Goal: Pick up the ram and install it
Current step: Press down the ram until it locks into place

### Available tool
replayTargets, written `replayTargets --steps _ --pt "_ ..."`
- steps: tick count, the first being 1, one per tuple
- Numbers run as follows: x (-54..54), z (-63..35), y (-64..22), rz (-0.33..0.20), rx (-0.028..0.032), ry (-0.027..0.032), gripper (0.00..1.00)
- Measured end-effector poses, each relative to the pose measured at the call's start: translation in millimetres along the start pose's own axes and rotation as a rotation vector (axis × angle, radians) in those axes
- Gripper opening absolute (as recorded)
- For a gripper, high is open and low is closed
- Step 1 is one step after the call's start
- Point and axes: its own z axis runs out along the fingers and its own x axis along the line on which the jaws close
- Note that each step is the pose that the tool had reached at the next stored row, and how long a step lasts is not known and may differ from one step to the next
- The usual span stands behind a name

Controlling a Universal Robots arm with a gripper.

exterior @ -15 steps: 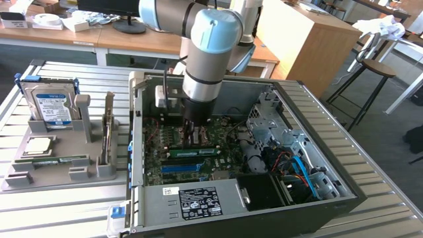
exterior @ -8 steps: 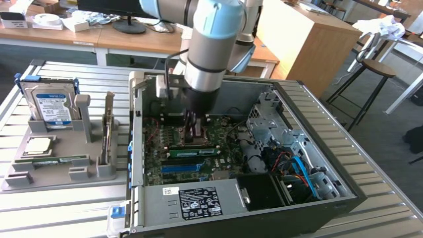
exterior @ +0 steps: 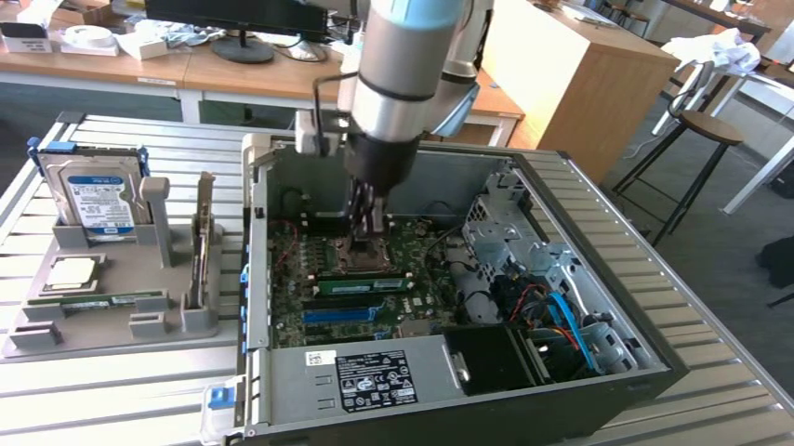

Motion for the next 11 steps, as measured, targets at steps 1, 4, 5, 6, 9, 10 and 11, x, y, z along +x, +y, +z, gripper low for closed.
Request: replayTargets --steps 1,4,5,6,9,10,11 --pt "-0.1 -4.6 0.1 0.000 -0.0001 0.0001 0.10" --pt "-0.4 -17.8 0.2 0.000 0.0000 0.0000 0.10" --pt "-0.4 -22.1 0.2 0.000 0.0000 0.0001 0.10" --pt "-0.5 -26.3 0.3 0.000 -0.0001 0.0001 0.10" --pt "-0.8 -37.7 0.4 0.000 -0.0001 0.0001 0.10" --pt "-0.8 -41.5 0.5 0.000 -0.0001 0.0001 0.10" --pt "-0.9 -44.9 0.5 0.000 -0.0001 0.0001 0.10"
